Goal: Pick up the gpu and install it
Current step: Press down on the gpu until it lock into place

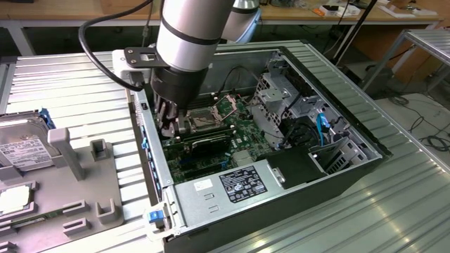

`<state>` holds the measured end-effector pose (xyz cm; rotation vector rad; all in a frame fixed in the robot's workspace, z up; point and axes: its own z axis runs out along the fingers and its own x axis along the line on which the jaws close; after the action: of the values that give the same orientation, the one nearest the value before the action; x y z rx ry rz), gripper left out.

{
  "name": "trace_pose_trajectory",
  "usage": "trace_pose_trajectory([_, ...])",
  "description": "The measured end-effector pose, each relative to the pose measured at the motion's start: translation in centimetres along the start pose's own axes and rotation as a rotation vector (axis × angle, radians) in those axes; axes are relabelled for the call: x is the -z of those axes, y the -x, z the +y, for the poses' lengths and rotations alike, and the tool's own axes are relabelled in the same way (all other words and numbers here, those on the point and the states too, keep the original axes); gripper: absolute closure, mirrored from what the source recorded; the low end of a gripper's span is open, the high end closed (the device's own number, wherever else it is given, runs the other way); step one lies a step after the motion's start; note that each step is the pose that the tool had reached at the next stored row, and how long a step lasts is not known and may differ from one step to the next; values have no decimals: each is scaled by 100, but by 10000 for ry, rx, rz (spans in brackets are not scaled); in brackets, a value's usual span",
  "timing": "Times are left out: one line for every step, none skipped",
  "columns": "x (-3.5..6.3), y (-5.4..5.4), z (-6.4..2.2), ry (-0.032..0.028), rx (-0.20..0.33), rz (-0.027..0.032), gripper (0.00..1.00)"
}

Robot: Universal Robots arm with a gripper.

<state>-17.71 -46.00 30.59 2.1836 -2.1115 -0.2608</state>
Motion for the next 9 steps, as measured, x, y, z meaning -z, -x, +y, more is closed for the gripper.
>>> trace_pose_trajectory([-8, 0, 4, -2, -1, -3, 89])
trace_pose_trajectory([-10, 0, 5, -3, -1, -5, 89])
trace_pose_trajectory([-16, 0, 5, -3, -3, 5, 89])
trace_pose_trajectory([-26, -1, 3, -2, -2, 8, 89])
trace_pose_trajectory([-42, -2, 0, -2, -3, 11, 89])
trace_pose_trajectory([-53, 0, -3, 4, -7, 21, 89])
trace_pose_trajectory([-57, 2, -5, 10, -9, 32, 89])
trace_pose_trajectory([-61, 3, -7, 18, -12, 45, 89])
trace_pose_trajectory([-64, 4, -9, 23, -13, 56, 89])
